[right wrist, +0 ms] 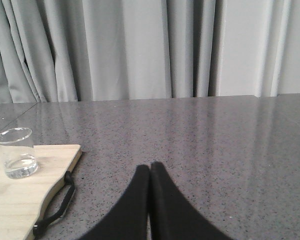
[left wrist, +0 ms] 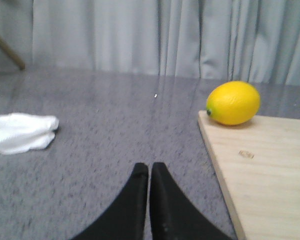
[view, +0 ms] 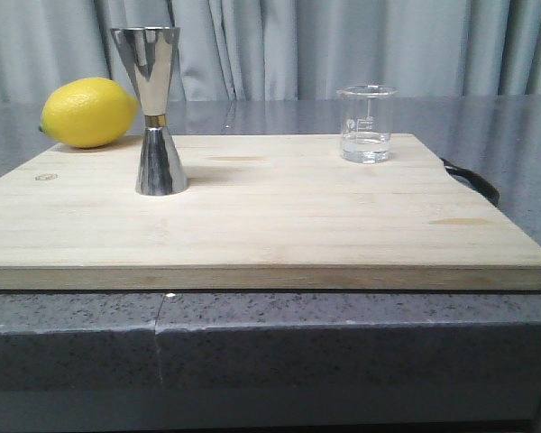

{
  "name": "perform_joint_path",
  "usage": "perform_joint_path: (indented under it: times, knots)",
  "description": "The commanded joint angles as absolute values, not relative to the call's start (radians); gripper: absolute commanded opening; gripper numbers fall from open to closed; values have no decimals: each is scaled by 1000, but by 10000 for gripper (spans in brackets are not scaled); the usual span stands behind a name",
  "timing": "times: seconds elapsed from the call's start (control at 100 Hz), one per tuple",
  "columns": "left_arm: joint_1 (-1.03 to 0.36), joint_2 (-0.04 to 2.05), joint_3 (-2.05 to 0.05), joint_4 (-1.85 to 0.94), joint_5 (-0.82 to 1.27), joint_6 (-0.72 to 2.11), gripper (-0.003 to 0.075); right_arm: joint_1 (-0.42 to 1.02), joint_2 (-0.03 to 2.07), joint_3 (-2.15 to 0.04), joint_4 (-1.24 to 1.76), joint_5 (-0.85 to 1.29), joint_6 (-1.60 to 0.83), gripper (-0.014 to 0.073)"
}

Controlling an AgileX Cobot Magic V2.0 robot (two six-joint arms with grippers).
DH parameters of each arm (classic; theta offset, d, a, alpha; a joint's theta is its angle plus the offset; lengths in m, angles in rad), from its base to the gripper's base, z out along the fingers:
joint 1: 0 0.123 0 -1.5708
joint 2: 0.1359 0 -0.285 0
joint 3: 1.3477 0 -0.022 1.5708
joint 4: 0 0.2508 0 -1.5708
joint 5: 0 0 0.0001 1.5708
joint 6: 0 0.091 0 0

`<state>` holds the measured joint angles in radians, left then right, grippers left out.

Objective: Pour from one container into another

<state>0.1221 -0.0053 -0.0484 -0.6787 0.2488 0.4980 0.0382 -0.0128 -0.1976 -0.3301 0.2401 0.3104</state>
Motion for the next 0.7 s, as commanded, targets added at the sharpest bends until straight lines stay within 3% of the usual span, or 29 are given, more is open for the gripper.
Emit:
perform_joint_path:
  times: [0.0, 0.05, 0.17, 0.32, 0.69]
  knots:
    - [114, -28, -84, -209, 218, -110, -19, 34, 5, -220, -349, 163, 309, -75]
    - [114, -28, -84, -83, 217, -239, -19, 34, 5, -220, -349, 163, 309, -75]
    - [112, -28, -69, -30, 195, -226, -19, 34, 5, -220, -349, 163, 309, -75]
    - [106, -28, 38, -29, 0, -209, -19, 34, 5, -220, -349, 163, 309, -75]
    - [-62, -28, 40, 56, -28, -172, -19, 34, 5, -220, -349, 165, 309, -75]
